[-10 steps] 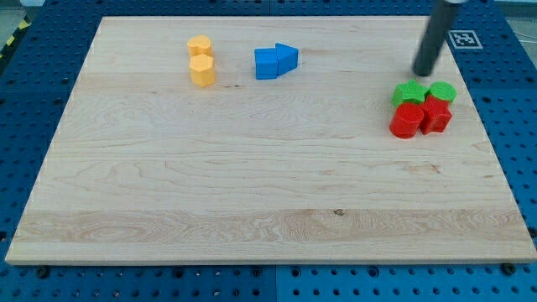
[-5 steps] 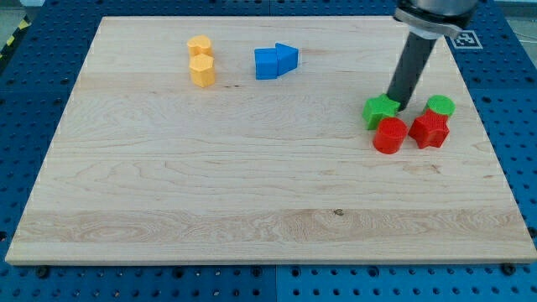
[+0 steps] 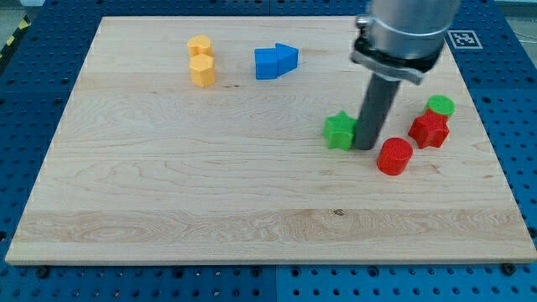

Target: Push the green star top left to the board

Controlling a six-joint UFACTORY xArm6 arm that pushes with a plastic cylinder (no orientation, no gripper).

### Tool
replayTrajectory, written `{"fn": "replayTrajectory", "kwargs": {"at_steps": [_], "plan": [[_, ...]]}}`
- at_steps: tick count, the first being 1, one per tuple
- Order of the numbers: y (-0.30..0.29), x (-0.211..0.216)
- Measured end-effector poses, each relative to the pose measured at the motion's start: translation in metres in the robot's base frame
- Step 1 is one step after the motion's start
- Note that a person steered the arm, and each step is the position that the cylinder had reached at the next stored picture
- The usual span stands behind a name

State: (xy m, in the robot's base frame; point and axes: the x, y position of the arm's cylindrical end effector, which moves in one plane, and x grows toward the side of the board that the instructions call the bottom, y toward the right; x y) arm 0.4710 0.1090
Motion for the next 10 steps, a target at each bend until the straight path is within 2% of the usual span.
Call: {"fn": "replayTrajectory", "kwargs": {"at_steps": [1,3,5,7,9,10], "plan": [[-0.049,-0.012],[-0.12,-0.079],[-0.193,-0.095],[-0.29,-0.095],[-0.295,-0.073],[-0.295,-0.087]]}}
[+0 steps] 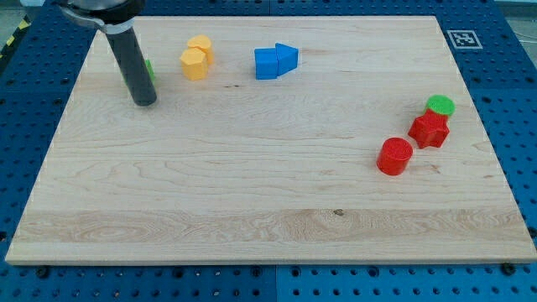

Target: Push the green star top left to the board

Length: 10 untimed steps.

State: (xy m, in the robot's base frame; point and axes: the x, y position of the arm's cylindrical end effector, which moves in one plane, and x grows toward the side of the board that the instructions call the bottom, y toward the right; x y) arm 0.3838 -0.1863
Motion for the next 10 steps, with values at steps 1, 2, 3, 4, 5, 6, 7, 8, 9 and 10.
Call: {"fn": "replayTrajectory", "kwargs": {"at_steps": [1,2,3,4,5,6,7,8,9,10], "plan": [[-0.001,-0.023],[-0.024,-0.038],[-0.027,-0.038],[-0.037,-0.038],[-0.05,-0.038],[-0.05,-0.051],[-0.05,-0.069],[-0.052,-0.086],[-0.052,-0.105],[-0.052,-0.123]]}}
